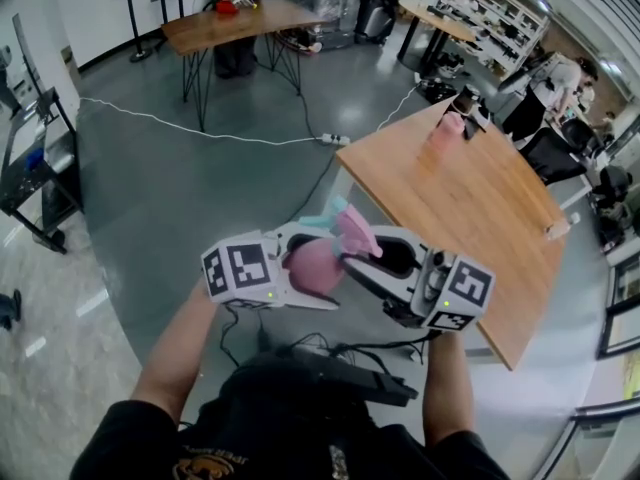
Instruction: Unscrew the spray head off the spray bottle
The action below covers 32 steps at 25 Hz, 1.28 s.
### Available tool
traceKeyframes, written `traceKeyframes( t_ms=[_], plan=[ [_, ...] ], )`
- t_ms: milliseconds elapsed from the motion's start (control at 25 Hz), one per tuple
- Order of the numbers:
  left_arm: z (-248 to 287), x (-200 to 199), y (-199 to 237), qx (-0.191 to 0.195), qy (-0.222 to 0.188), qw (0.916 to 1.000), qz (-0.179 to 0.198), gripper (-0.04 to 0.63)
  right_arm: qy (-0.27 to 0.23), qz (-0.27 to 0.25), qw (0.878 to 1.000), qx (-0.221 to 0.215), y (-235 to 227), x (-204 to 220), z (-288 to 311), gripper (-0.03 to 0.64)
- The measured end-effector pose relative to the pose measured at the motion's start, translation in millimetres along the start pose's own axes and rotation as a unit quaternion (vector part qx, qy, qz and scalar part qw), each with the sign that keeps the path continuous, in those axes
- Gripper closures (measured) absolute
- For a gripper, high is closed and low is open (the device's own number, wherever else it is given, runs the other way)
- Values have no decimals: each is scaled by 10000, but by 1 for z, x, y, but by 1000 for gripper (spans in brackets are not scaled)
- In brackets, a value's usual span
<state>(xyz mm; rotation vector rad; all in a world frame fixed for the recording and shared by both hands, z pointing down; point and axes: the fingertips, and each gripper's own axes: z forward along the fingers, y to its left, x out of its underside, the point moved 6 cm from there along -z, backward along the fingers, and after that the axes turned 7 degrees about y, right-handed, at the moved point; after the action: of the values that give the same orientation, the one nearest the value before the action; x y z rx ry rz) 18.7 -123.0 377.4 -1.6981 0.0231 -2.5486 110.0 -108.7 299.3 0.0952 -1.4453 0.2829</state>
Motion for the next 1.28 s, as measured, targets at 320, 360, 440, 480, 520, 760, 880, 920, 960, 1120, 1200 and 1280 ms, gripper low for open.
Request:
traceKeyframes(
  t_ms=[320, 360, 440, 480, 520, 760, 880, 920, 960, 1120, 1200, 1280],
  plan=[
    [1, 1, 20, -1016, -100, 9946, -180, 158, -111, 82, 9966, 812, -12, -2, 1, 463],
    [0, 2, 24, -1262, -84, 9917, -219, 158, -159, 187, 9953, 937, -15, -1, 0, 446],
    [0, 5, 32, -1749, -22, 9842, -281, 158, -264, 422, 9916, 1191, -22, 3, -3, 443],
    [-1, 7, 36, -1980, 43, 9797, -299, 158, -292, 533, 9890, 1352, -25, 5, -4, 443],
    [-1, 8, 40, -2185, 127, 9752, -314, 158, -306, 631, 9861, 1509, -28, 6, -4, 443],
    [5, 18, 49, -2842, 500, 9564, -439, 158, -373, 1053, 9751, 1914, -31, 12, 8, 444],
    [10, 20, 52, -3006, 701, 9504, -389, 158, -391, 1205, 9709, 2032, -33, 13, 11, 444],
    [11, 20, 52, -3047, 744, 9488, -384, 158, -409, 1236, 9703, 2040, -33, 13, 12, 443],
    [11, 21, 52, -3072, 771, 9477, -393, 158, -427, 1260, 9698, 2046, -32, 13, 12, 445],
    [11, 20, 49, -3099, 823, 9462, -436, 158, -410, 1278, 9673, 2153, -32, 13, 13, 452],
    [11, 20, 49, -3131, 844, 9449, -440, 158, -355, 1248, 9652, 2270, -34, 13, 13, 477],
    [11, 19, 50, -3154, 849, 9441, -444, 158, -320, 1229, 9651, 2292, -35, 12, 12, 485]
  ],
)
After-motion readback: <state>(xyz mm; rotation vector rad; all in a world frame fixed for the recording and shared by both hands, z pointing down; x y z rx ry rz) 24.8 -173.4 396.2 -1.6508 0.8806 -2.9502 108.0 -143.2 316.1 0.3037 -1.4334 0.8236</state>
